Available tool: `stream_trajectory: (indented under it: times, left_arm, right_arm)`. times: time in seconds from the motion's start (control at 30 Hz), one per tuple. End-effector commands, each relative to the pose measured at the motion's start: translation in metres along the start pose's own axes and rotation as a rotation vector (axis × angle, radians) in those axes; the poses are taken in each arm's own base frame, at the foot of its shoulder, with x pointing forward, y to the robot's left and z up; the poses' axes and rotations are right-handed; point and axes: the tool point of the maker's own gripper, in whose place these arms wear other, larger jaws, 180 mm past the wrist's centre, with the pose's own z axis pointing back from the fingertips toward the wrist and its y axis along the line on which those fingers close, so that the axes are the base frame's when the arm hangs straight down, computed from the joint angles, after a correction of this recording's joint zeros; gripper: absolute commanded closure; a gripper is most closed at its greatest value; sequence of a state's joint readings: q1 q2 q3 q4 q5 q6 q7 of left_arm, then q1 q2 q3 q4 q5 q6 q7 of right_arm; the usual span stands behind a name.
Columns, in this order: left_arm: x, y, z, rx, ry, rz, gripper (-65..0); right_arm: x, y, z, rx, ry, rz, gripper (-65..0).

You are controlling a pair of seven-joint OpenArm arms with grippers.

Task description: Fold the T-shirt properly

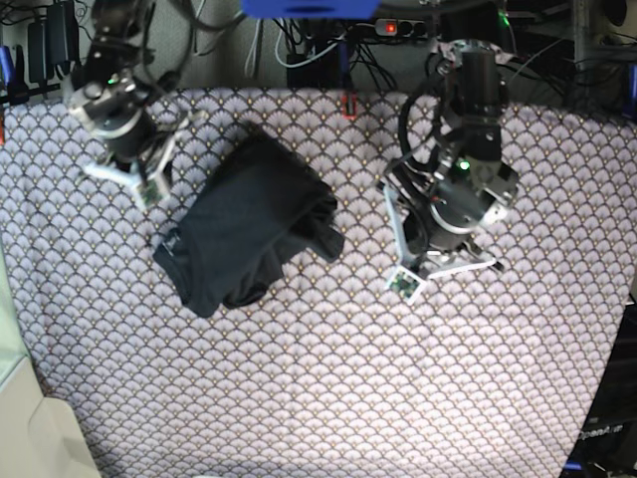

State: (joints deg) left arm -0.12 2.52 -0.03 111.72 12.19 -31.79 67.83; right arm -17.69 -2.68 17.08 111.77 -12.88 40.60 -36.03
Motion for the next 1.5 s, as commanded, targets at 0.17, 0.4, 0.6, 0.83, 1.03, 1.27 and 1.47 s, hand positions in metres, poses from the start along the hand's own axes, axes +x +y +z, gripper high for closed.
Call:
stream_trajectory:
  times: [0.17, 0.4, 0.6, 0.83, 1.03, 1.27, 1.47]
  left_arm:
    - [-0.009, 0.023, 0.014, 0.058, -0.01, 0.106, 0.0]
    - [-0.02, 0.042, 0.015, 0.097, 0.008, 0.143, 0.0]
    - [-0.029, 0.035, 0.014, 0.084, 0.028, 0.146, 0.0]
    - [-0.028, 0.035, 0.014, 0.088, 0.011, 0.14, 0.0]
    - [-0.031, 0.033, 0.015, 0.086, 0.015, 0.14, 0.0]
    - [-0.039, 0.028, 0.015, 0.077, 0.036, 0.142, 0.0]
    - [-0.05, 0.042, 0.017, 0.111, 0.055, 0.183, 0.0]
  right_arm:
    - [-0.012, -0.03, 0.011, -0.089, 0.052, -0.017, 0.0]
    - [-0.003, -0.043, 0.01, -0.126, 0.034, -0.034, 0.0]
    - [-0.011, -0.048, 0.013, -0.149, 0.048, -0.073, 0.0]
    - [-0.012, -0.046, 0.013, -0.143, 0.05, -0.071, 0.0]
    - [-0.013, -0.046, 0.013, -0.144, 0.054, -0.069, 0.0]
    - [-0.014, -0.047, 0.014, -0.147, 0.056, -0.07, 0.0]
    - [-0.02, -0.055, 0.017, -0.169, 0.07, -0.08, 0.0]
